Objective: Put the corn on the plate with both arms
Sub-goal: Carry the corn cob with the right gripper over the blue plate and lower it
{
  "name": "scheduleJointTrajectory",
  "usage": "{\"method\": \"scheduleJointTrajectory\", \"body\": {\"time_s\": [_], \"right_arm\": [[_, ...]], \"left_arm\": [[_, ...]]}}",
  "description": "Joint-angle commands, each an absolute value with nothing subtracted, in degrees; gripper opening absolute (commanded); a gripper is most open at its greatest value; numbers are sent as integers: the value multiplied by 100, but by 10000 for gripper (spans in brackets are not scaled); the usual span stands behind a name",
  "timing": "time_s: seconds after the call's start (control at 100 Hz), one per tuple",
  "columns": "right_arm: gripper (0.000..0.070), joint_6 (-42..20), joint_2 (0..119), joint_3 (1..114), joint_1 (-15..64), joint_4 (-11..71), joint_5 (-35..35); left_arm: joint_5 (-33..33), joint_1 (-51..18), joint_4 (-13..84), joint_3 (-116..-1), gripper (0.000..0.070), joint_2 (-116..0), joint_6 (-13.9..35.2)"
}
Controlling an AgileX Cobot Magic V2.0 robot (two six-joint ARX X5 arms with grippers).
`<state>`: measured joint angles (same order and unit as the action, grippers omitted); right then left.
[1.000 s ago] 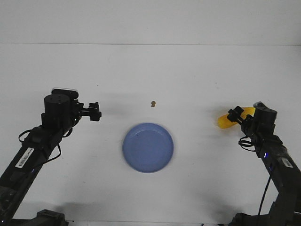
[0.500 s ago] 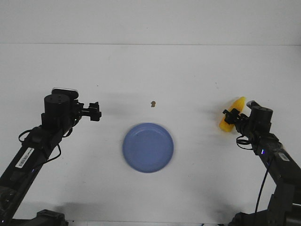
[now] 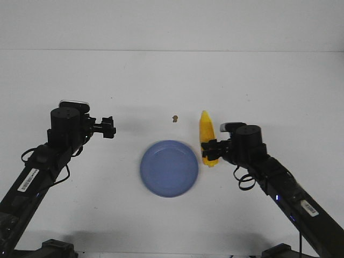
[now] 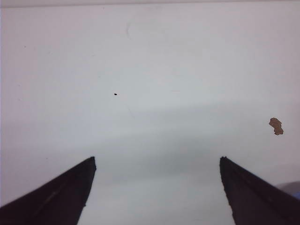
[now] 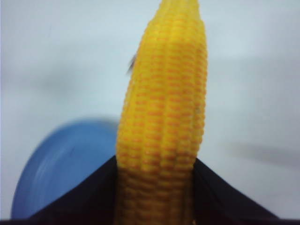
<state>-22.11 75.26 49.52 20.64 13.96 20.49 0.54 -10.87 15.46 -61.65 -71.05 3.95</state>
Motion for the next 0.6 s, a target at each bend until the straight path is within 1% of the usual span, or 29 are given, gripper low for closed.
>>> {"method": "scheduleJointTrajectory", "body": {"time_s": [0.0,0.08,0.16,0.22,0.27,0.36,0.41,0.59], "right_arm": [[211,-2071,7649,5026,2477,1288,1881],[211,-2073,7773,5026,2971,1238,1682],[214,-2080,7902,5026,3271,1245,1522],[237,-2112,8031,5026,3459,1243,1448],[299,-2123,8136,5026,3548,1240,1437],[445,-2121,8267,5026,3614,1227,1433],[493,-2119,8276,5026,3623,1208,1426],[496,-2123,8132,5057,3535,908,1317]], "left_arm": [[62,-1090,1520,-6241,543,-7118,366],[62,-1090,1531,-6241,543,-7118,368],[62,-1090,1535,-6241,543,-7118,368],[62,-1090,1535,-6241,543,-7118,366],[62,-1090,1533,-6241,543,-7118,368],[62,-1090,1533,-6241,543,-7118,366],[62,-1090,1535,-6241,543,-7118,366],[62,-1090,1538,-6241,543,-7118,366]]}}
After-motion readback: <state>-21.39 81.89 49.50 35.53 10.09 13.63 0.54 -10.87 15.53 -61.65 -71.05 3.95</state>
